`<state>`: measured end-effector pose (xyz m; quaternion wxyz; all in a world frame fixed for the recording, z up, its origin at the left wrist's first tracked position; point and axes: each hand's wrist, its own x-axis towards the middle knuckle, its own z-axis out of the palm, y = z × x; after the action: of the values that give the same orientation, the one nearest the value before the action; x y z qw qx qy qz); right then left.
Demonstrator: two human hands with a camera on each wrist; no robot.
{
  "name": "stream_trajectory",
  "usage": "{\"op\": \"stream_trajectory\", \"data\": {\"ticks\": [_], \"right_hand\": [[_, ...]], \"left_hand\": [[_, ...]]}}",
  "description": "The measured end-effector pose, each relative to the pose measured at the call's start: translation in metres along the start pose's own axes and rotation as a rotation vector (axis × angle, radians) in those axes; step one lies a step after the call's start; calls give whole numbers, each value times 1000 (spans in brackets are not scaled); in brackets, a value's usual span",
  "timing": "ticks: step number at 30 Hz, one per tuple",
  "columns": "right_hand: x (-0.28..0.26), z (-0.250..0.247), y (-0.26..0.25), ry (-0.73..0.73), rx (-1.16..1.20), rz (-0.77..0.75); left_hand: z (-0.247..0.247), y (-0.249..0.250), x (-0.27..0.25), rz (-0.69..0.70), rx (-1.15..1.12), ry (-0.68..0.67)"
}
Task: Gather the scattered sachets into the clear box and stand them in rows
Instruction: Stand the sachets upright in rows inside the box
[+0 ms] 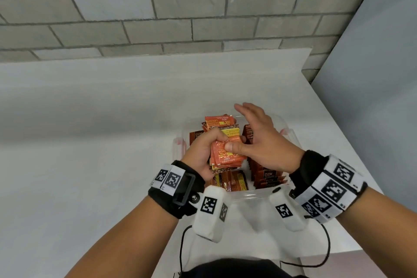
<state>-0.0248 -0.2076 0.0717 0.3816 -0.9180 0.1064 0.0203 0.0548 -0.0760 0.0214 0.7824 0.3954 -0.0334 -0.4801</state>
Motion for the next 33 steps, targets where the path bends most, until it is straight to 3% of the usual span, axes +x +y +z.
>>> {"op": "stream_trajectory", "data": {"ticks": [3, 7, 11, 17, 22, 27, 33], "right_hand": [[-4, -5, -7, -31, 5, -118], [-4, 1, -13, -207, -350, -278], [2, 8, -11, -78, -478, -373], [3, 3, -13, -16, -324, -316], [3, 6, -16, -25, -288, -296], [5, 0, -18, -56, -109, -235], [5, -1, -12, -108, -26, -245]], "left_hand": [[3, 1, 1, 1, 28, 39], [10, 1, 2, -11, 4, 19], [8, 2, 1, 22, -11, -54], [-2, 6, -6, 76, -10, -183], [1, 6, -5, 58, 11, -156], [-2, 9, -5, -2, -148, -197], [-7, 11, -4, 21, -25, -200]]}}
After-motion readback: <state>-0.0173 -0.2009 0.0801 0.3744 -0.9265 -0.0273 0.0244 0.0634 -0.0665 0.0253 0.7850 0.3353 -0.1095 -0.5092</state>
